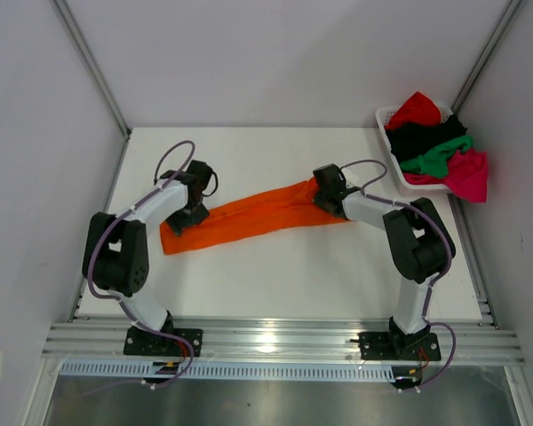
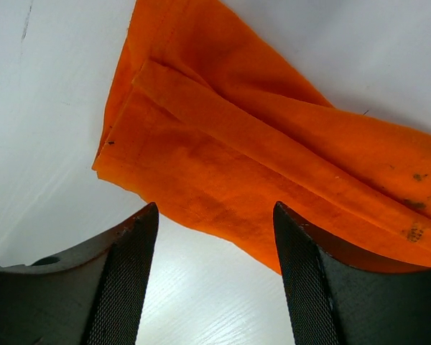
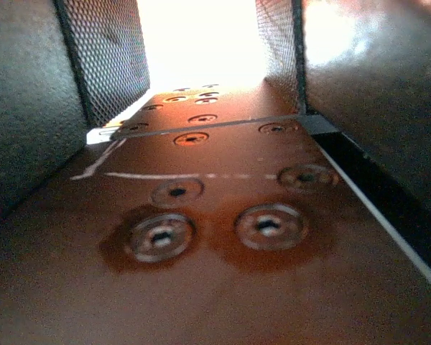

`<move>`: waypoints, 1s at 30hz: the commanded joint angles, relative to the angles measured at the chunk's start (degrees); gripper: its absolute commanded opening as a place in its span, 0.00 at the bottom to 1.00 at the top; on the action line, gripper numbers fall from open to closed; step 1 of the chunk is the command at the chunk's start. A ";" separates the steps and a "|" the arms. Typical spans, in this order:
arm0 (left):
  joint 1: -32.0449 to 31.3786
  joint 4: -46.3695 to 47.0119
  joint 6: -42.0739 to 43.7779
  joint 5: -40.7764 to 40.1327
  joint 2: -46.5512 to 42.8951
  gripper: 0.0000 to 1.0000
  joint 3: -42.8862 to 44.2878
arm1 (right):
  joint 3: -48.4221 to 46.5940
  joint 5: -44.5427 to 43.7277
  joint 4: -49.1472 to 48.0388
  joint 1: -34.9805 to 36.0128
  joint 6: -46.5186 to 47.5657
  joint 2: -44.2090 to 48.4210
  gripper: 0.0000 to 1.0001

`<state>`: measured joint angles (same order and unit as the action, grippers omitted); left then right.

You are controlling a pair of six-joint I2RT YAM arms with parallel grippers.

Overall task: Fold and stack the t-shirts
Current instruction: Fold the tshirt

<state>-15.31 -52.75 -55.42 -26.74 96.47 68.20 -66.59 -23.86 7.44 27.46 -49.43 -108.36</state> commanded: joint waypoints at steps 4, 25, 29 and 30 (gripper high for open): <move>-1.04 1.07 0.49 0.29 2.23 0.68 0.88 | -3.99 0.74 1.08 -0.13 -0.05 -0.45 0.43; -2.62 0.19 -0.30 0.02 1.27 0.68 1.05 | -7.33 0.04 1.79 -0.48 1.53 -3.00 0.42; -3.06 0.11 -0.48 0.29 0.83 0.68 1.05 | -9.08 0.56 1.17 -0.83 2.58 -5.36 0.42; -3.23 0.11 -0.57 0.29 0.92 0.68 1.05 | -10.39 0.83 1.43 -0.92 2.93 -6.07 0.42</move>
<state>-17.65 -52.45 -55.46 -26.30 100.07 68.25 -73.45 -23.44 9.32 26.87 -47.99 -112.22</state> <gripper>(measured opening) 0.679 0.425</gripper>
